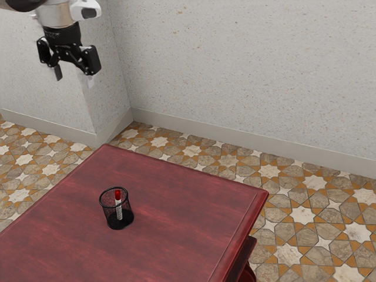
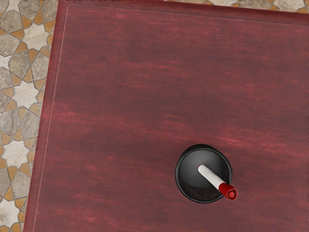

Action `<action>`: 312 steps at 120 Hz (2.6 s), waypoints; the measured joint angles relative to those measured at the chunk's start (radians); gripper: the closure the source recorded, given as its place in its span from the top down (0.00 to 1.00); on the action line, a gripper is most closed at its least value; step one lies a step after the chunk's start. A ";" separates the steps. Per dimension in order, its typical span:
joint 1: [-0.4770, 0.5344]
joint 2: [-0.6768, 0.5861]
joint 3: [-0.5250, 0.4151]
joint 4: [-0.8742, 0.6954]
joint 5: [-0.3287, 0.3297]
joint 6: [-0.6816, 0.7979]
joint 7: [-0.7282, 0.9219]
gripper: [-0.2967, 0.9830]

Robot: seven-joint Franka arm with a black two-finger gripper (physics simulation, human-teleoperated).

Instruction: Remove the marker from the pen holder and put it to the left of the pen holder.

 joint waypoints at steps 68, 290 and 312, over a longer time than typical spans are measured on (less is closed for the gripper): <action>0.004 0.013 0.008 -0.436 -0.066 0.284 -0.024 0.77; -0.023 0.041 0.002 -0.742 -0.056 0.686 -0.065 0.18; 0.003 -0.078 0.022 -0.717 0.033 0.663 -0.076 0.16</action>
